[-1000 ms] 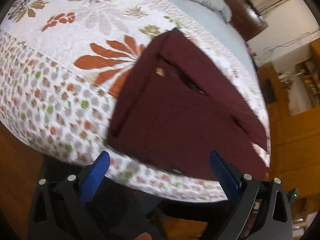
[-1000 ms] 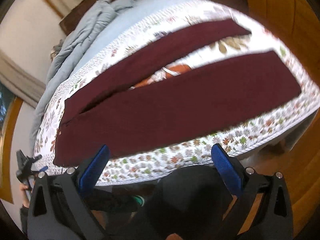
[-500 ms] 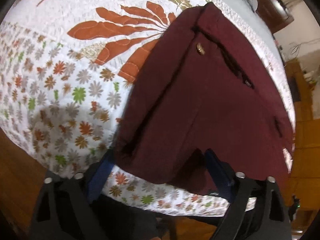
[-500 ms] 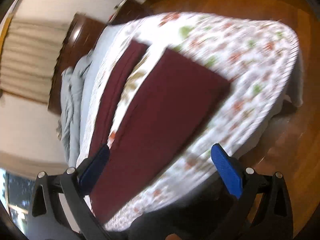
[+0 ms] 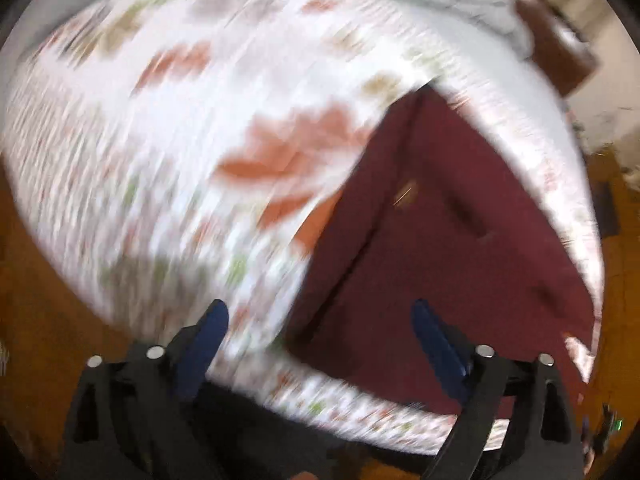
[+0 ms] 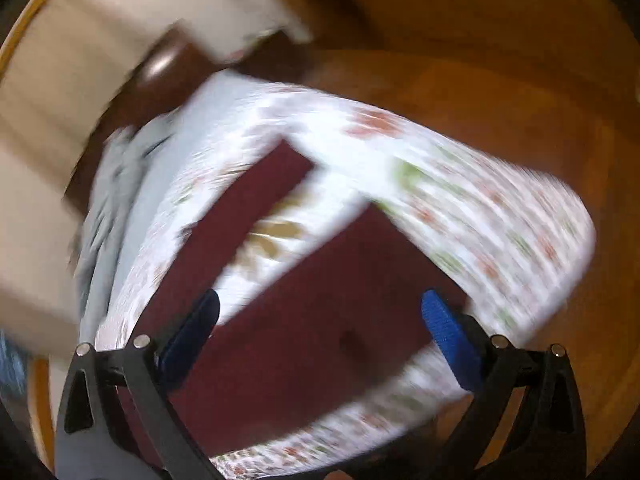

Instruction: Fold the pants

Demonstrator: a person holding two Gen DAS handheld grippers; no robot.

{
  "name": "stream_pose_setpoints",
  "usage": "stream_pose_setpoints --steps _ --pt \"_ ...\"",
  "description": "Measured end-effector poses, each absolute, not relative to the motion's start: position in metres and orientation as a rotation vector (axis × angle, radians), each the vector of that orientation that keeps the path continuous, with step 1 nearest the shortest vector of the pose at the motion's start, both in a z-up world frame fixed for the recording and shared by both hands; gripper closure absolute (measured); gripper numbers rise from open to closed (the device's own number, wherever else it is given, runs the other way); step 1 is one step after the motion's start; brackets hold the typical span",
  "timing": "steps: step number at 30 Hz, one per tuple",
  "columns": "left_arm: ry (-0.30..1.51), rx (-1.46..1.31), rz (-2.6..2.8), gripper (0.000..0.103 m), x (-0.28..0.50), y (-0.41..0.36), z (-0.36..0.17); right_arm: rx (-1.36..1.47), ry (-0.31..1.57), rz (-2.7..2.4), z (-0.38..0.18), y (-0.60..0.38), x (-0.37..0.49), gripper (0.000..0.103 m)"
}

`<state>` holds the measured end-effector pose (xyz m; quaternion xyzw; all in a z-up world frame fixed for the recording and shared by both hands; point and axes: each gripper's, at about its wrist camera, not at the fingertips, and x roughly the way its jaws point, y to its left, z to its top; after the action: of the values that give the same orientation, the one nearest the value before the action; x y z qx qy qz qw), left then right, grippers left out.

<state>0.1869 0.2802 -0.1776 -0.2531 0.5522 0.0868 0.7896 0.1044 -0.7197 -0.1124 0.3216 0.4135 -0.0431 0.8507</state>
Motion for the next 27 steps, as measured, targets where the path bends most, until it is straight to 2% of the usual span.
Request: stream_pose_setpoints --steps 4,11,19,27 --pt "1.112 -0.49 -0.017 0.004 0.257 0.28 -0.143 0.542 1.086 0.027 -0.119 -0.695 0.19 0.002" --pt "1.212 -0.279 -0.184 0.004 0.399 0.256 -0.168 0.478 1.188 0.063 -0.134 -0.683 0.27 0.002" --pt "1.279 -0.298 -0.314 0.004 0.464 0.242 -0.231 0.507 1.221 0.194 -0.146 -0.684 0.324 0.002" --pt "1.328 -0.295 -0.396 0.004 0.488 0.238 -0.255 0.528 1.26 0.203 -0.149 -0.719 0.363 0.002"
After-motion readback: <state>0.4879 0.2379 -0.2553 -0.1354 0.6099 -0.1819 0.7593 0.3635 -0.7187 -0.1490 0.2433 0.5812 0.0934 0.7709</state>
